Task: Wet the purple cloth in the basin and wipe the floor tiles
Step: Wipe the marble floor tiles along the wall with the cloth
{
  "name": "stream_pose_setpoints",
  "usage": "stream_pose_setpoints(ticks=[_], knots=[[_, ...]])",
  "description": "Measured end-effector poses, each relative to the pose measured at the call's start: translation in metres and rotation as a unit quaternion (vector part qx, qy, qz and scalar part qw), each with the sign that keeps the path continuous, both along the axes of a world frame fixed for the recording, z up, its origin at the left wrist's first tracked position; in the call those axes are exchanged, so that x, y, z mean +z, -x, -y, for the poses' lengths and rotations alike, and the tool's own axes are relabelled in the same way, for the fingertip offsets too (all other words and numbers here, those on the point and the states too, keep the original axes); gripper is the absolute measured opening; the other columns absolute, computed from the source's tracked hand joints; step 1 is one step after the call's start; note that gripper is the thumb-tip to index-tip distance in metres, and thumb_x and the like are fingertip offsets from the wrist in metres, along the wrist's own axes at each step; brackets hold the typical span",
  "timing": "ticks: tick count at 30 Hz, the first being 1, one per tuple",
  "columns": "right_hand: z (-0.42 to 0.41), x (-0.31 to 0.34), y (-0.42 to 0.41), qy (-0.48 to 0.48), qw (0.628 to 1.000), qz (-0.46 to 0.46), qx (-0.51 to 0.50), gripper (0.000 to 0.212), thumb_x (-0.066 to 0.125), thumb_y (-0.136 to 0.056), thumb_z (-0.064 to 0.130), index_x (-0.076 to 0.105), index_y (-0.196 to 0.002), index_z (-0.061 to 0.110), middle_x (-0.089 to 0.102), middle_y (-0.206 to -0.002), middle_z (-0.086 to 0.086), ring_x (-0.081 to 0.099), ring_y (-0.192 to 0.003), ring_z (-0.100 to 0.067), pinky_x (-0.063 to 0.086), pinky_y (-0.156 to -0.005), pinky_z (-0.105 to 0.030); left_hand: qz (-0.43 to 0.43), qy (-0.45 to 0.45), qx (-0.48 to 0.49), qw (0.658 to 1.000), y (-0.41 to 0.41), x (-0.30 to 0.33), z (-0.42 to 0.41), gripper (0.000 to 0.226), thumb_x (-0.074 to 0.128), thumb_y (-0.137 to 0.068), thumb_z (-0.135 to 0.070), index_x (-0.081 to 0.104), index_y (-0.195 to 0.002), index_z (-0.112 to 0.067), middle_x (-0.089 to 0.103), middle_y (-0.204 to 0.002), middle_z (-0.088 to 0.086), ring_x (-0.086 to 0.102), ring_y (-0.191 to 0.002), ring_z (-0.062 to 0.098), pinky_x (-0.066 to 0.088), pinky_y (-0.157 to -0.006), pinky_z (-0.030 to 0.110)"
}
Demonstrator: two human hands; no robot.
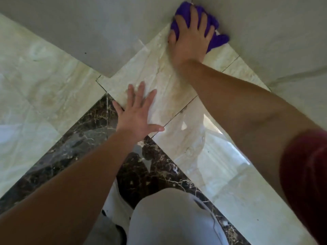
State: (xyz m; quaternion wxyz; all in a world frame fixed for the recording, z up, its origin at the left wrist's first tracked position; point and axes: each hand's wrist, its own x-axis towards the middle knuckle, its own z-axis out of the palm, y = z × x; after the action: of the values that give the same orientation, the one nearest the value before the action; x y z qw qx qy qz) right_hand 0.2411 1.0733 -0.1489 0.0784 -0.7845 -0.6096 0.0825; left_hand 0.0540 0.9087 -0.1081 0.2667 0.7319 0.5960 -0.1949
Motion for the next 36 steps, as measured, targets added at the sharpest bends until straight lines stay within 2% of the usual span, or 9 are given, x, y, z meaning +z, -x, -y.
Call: stream_pose_setpoints(ticks=[3,7,16,19,23,27,30,34,36], knots=[[-0.008,0.004,0.004,0.018,1.0,-0.004,0.005,0.049,0.035,-0.096,0.047,0.049,-0.142,0.039,0.031,-0.164,-0.002,0.025,-0.152,-0.032,0.013,-0.122,-0.056,-0.008,0.015,-0.008,1.0,-0.004,0.001,-0.006,0.125,0.063,-0.072,-0.079,-0.019,-0.158,-0.041,-0.038,-0.165,-0.003,-0.032,-0.154,0.032,0.002,-0.113,0.081],[0.023,0.014,-0.031,0.043,0.994,0.023,0.094,0.047,0.031,-0.1,0.05,0.046,-0.144,0.039,0.027,-0.166,-0.003,0.024,-0.152,-0.033,0.017,-0.121,-0.055,0.008,0.021,0.0,1.0,0.002,0.003,-0.005,0.125,0.07,-0.073,-0.072,-0.018,-0.157,-0.045,-0.038,-0.165,-0.007,-0.031,-0.154,0.03,0.002,-0.115,0.08],[0.178,0.013,-0.125,0.035,0.996,0.041,-0.07,0.046,0.041,-0.099,0.051,0.049,-0.143,0.04,0.036,-0.162,-0.004,0.032,-0.147,-0.035,0.022,-0.12,-0.057,-0.018,0.004,0.065,0.998,0.052,0.014,0.023,0.114,0.066,-0.074,-0.077,-0.004,-0.16,-0.047,-0.024,-0.17,-0.013,-0.019,-0.159,0.026,0.01,-0.116,0.079],[0.159,0.011,-0.103,0.037,0.992,0.034,-0.119,0.052,0.042,-0.098,0.049,0.044,-0.148,0.038,0.035,-0.161,-0.007,0.032,-0.146,-0.037,0.023,-0.118,-0.058,-0.057,-0.035,0.097,0.993,0.096,0.015,0.041,0.111,0.058,-0.074,-0.083,0.006,-0.162,-0.039,-0.007,-0.173,-0.008,-0.007,-0.16,0.03,0.012,-0.116,0.078],[0.091,0.019,-0.072,0.018,1.0,0.016,-0.019,0.07,0.046,-0.098,0.048,0.022,-0.159,0.024,0.035,-0.163,-0.007,0.037,-0.145,-0.033,0.027,-0.116,-0.053,-0.054,-0.049,0.101,0.992,0.118,0.013,0.045,0.125,0.058,-0.067,-0.087,0.001,-0.164,-0.03,-0.005,-0.173,-0.009,-0.011,-0.16,0.032,0.01,-0.117,0.077],[0.013,0.022,-0.025,-0.007,0.999,-0.038,-0.009,0.07,0.057,-0.091,0.044,0.037,-0.15,0.013,0.049,-0.15,-0.006,0.044,-0.138,-0.03,0.031,-0.115,-0.048,-0.019,-0.071,0.165,0.984,0.122,0.005,0.05,0.135,0.066,-0.057,-0.087,0.005,-0.164,-0.031,-0.02,-0.171,0.002,-0.012,-0.16,0.031,0.009,-0.119,0.076],[-0.016,0.019,0.0,-0.006,0.999,-0.044,-0.01,0.068,0.049,-0.092,0.052,0.041,-0.148,0.014,0.049,-0.151,-0.006,0.041,-0.142,-0.028,0.029,-0.117,-0.049,-0.015,-0.037,0.181,0.983,0.127,0.0,0.048,0.141,0.06,-0.054,-0.093,-0.006,-0.163,-0.032,-0.024,-0.171,0.002,-0.02,-0.159,0.027,0.005,-0.118,0.077],[-0.007,0.016,0.008,0.016,0.999,-0.039,0.012,0.069,0.039,-0.097,0.051,0.036,-0.153,0.011,0.039,-0.16,-0.007,0.031,-0.15,-0.029,0.022,-0.121,-0.052,-0.019,-0.01,0.166,0.986,0.131,-0.002,0.041,0.144,0.055,-0.052,-0.097,-0.015,-0.161,-0.034,-0.033,-0.167,0.002,-0.03,-0.155,0.027,0.0,-0.115,0.079],[0.011,0.018,0.014,0.0,0.997,-0.049,0.059,0.067,0.04,-0.093,0.045,0.042,-0.15,0.01,0.045,-0.156,-0.009,0.037,-0.147,-0.03,0.025,-0.12,-0.052,-0.018,-0.001,0.164,0.986,0.131,0.0,0.04,0.144,0.055,-0.053,-0.097,-0.018,-0.16,-0.034,-0.036,-0.166,0.003,-0.033,-0.154,0.027,-0.002,-0.114,0.079]])
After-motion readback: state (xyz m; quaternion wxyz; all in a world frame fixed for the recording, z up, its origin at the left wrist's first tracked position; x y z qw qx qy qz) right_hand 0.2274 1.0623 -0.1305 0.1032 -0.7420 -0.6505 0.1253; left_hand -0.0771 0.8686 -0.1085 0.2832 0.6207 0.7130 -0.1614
